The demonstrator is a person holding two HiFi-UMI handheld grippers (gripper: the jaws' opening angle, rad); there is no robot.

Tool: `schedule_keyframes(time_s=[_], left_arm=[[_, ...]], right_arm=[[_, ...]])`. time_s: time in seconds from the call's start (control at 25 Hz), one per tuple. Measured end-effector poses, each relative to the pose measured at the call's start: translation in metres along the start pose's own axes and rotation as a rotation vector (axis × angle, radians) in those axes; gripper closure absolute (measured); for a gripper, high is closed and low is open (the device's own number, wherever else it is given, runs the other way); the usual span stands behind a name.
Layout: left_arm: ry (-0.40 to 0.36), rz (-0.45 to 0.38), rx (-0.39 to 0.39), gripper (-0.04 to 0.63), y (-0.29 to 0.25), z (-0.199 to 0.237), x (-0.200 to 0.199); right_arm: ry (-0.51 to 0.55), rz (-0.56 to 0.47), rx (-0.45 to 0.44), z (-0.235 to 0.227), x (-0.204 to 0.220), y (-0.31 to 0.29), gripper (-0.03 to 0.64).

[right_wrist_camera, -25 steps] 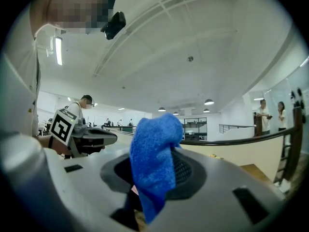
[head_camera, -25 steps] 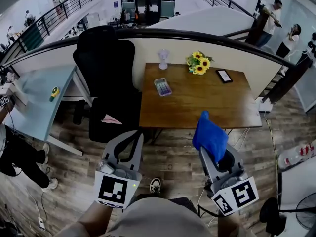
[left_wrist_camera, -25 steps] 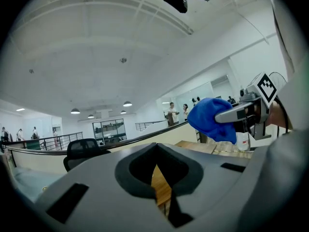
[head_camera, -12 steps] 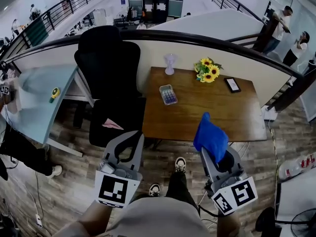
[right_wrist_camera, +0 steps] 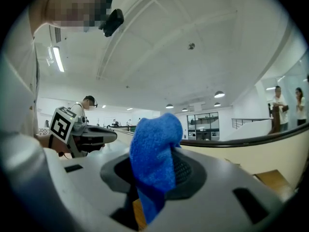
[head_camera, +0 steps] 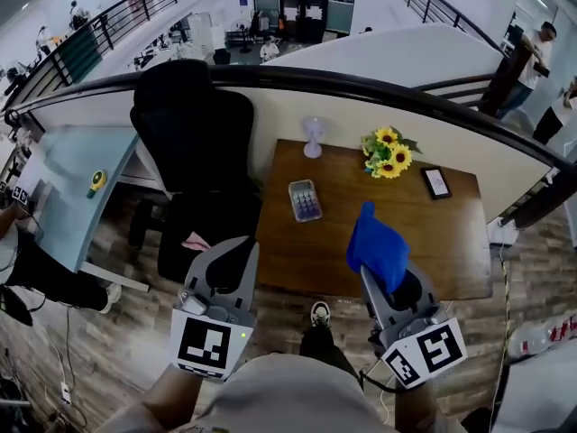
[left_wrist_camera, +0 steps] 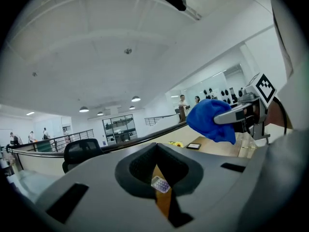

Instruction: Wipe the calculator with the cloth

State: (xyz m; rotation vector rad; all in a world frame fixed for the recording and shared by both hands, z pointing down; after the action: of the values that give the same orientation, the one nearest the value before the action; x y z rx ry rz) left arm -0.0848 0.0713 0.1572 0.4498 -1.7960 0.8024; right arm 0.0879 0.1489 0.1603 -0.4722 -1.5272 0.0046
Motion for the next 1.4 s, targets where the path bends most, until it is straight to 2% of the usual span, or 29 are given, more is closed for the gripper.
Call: schedule_keyframes(time_s=[0.36,0.76,1.12,1.4], left_arm=[[0.028,0.070,-0.102,0.592,-0.089,0.002,-0.023],[0.065,0.133,-0.199,0.592,-0.154,-0.008,-0.029],[0.077,0.192,-0.227,0.592,-0.179,-0.006,-0.020],[0.070,0.241,-0.177,0.592,-0.197,0.004,-0.002]], right_arm=[[0.013,0.028,-0.131,-0.095,-0.012,-0.067,0.483],[0.040,0.055,-0.246,-0.170,-0.010,-0.117,0.483],[0.017,0.086,-0.288,-0.193,-0.001,-0.149,0.483],[-0.009,0.143,-0.286,-0.189,0.014,-0.172,0.483]])
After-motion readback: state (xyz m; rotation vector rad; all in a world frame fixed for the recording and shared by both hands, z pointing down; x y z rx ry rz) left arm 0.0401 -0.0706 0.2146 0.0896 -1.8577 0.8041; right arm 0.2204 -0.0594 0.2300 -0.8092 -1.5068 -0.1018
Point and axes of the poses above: the fingertips, and each gripper's own axes: y backward along the fingers, z to its left, x out of its underside, the point moved 2 cm from there along y, backward along the fingers, and after that the axes turned 10 degrees about z, right-handed, at the moved point
